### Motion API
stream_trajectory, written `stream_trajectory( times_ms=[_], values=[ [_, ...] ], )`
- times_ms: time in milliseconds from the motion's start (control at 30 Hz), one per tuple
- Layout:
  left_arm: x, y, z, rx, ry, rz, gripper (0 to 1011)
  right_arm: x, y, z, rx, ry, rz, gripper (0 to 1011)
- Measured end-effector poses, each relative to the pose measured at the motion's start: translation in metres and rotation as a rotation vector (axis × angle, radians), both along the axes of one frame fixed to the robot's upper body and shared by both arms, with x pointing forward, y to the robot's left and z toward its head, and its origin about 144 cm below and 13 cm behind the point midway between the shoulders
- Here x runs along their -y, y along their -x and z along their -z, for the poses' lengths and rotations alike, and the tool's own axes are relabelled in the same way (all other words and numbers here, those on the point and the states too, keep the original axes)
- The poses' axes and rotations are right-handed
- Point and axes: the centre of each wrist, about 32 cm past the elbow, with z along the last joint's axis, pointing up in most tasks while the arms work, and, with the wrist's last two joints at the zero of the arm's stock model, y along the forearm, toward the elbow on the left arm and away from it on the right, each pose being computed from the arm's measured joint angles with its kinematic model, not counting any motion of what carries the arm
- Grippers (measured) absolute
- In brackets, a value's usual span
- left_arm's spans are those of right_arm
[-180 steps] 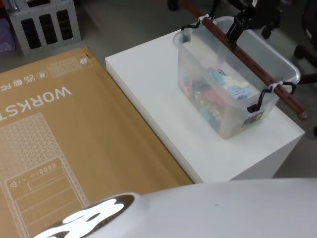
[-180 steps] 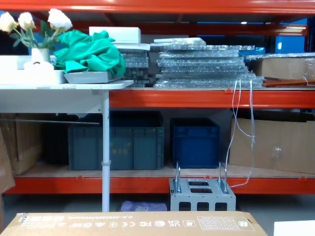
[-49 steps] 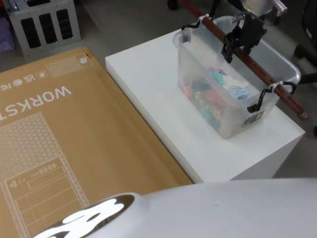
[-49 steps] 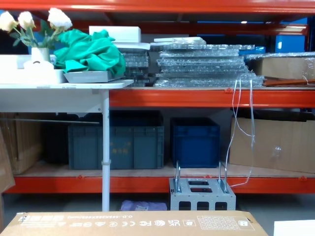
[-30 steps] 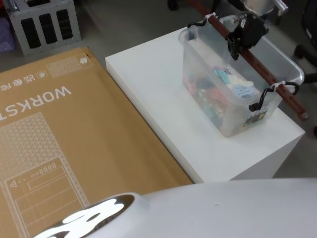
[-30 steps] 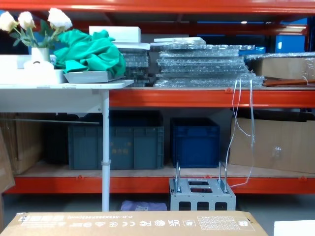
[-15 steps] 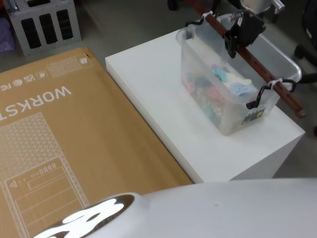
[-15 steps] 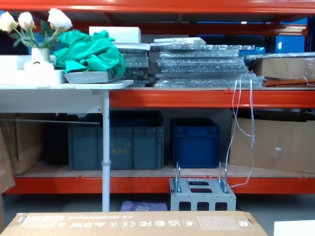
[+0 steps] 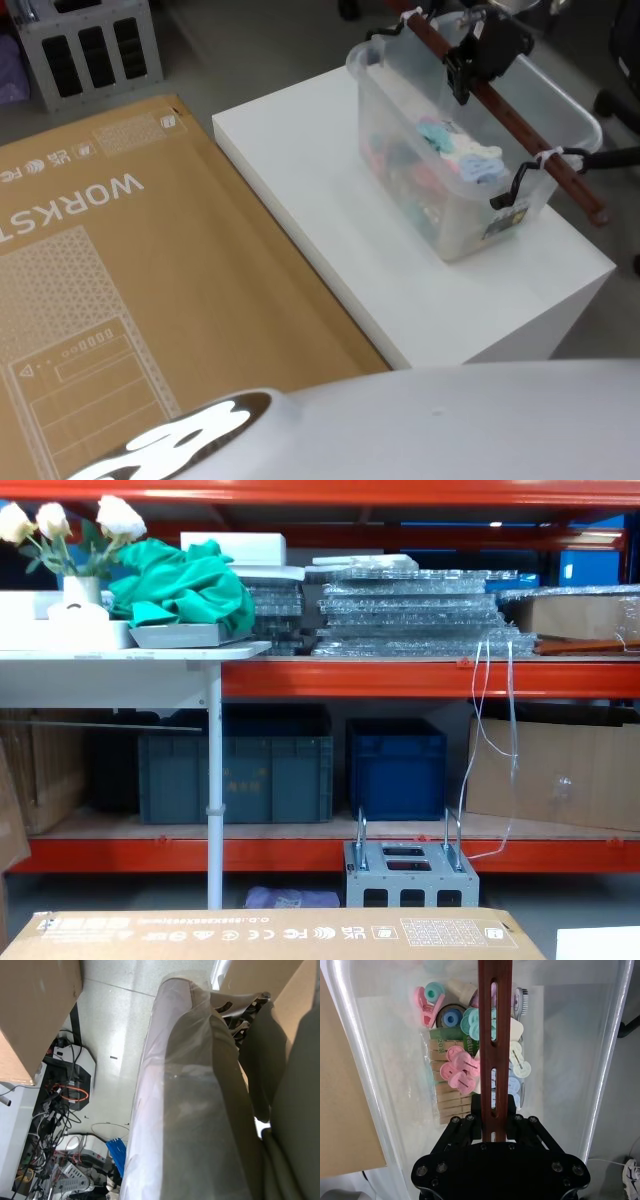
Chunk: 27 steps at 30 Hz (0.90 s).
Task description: Use one hand to grasp the basket and place it at the designated location.
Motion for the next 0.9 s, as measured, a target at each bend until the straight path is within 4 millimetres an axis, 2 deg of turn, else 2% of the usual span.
stream_trajectory(
  times_ms=[900],
  values=[
    [0.0, 0.0, 0.0, 0.0, 0.0, 0.0, 0, -0.007, -0.011, -0.033, 0.027, -0.009, -0.031, 240]
  ],
)
